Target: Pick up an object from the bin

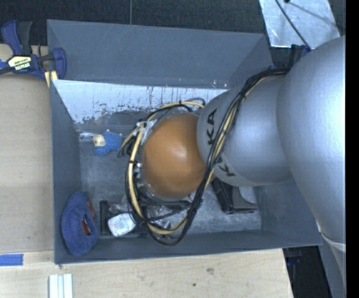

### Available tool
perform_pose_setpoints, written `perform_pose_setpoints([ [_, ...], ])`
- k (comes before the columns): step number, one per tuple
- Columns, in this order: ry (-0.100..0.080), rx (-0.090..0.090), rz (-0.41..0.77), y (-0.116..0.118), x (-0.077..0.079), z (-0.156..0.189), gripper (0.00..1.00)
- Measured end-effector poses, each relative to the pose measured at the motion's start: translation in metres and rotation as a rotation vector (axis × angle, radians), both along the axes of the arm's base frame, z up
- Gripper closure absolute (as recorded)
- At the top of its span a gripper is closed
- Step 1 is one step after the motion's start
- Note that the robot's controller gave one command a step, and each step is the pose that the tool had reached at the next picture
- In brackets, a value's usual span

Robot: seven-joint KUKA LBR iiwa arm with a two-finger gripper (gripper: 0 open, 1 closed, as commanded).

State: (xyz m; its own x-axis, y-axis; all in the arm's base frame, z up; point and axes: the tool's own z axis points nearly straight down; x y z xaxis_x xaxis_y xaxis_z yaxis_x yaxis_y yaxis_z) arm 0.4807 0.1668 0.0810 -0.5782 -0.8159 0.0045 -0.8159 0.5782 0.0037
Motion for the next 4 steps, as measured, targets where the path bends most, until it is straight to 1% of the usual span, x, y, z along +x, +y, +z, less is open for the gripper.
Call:
perform_pose_setpoints([
  [1,-0.008,0.003,-0.002,0.001,0.002,0.004,1.00],
  [2,-0.008,0.003,-0.003,0.001,0.002,0.004,0.00],
  [3,-0.008,-0.003,-0.090,0.057,0.011,-0.011,0.00],
  [4,-0.008,0.002,-0.090,0.058,0.010,-0.010,1.00],
])
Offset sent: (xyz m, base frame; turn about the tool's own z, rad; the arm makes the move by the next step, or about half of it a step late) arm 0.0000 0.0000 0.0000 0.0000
